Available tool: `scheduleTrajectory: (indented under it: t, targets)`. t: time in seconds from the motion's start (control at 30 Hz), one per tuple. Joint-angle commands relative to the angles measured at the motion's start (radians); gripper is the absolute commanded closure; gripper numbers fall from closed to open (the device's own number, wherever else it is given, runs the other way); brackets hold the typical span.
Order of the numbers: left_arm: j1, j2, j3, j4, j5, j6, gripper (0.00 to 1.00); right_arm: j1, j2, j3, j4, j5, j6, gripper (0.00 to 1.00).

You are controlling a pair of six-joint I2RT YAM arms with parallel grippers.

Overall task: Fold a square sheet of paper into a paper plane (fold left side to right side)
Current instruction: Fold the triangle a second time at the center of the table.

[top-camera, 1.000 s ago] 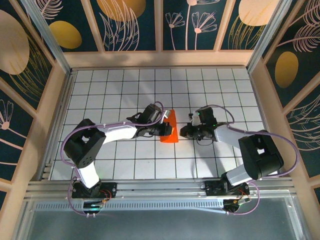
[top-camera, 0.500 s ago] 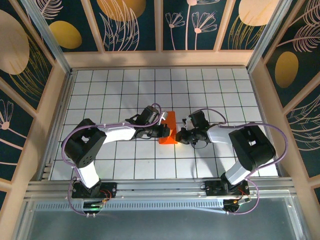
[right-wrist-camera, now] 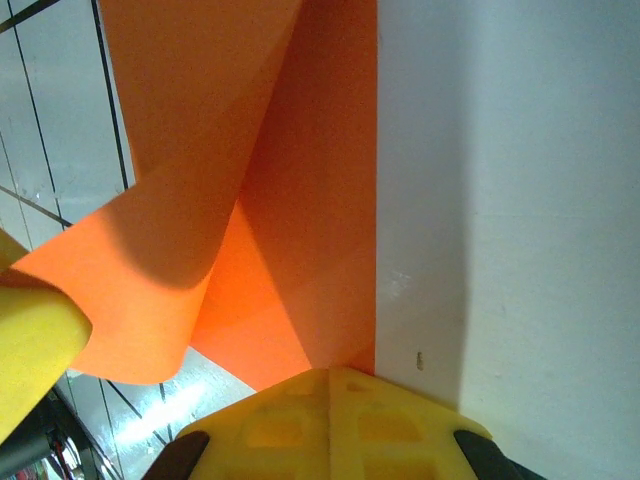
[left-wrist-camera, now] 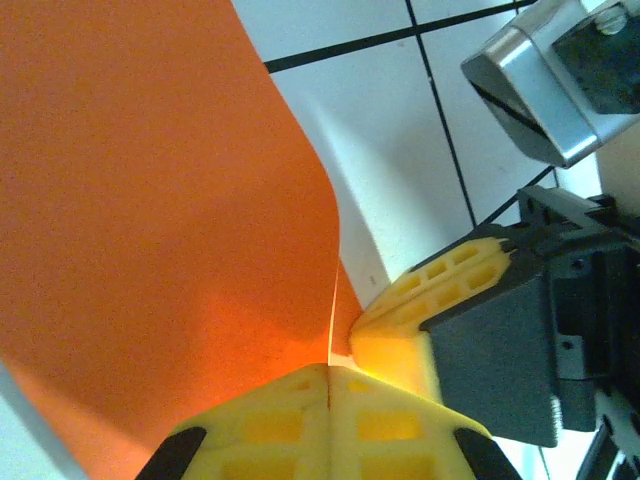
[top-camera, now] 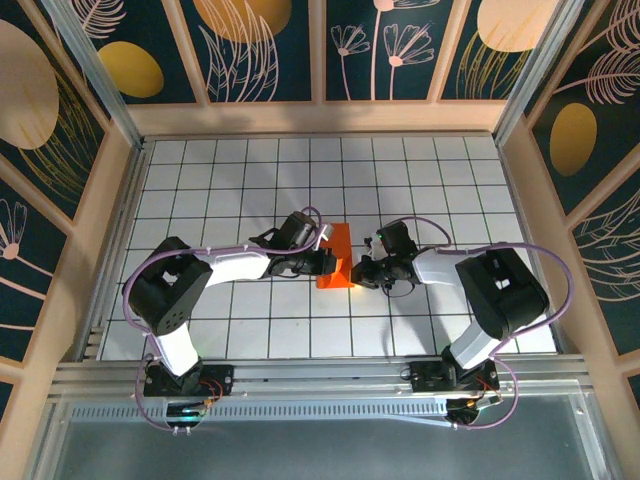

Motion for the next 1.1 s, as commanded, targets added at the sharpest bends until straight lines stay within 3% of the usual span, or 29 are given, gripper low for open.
scheduleTrajectory:
  t: [0.0, 0.63, 1.07]
  targets:
    - [0.011, -0.015, -0.009, -0.049, -0.029, 0.07, 1.0, 0.009, 0.035, 0.007, -0.062, 0.047, -0.03, 1.0]
    - [0.048, 0.004, 0.034, -0.119, -0.135, 0.148, 1.0, 0.009, 0.046, -0.004, -0.063, 0.049, -0.032, 1.0]
    - [0.06, 0.022, 0.045, -0.122, -0.145, 0.159, 1.0, 0.009, 0.053, 0.0, -0.067, 0.052, -0.033, 1.0]
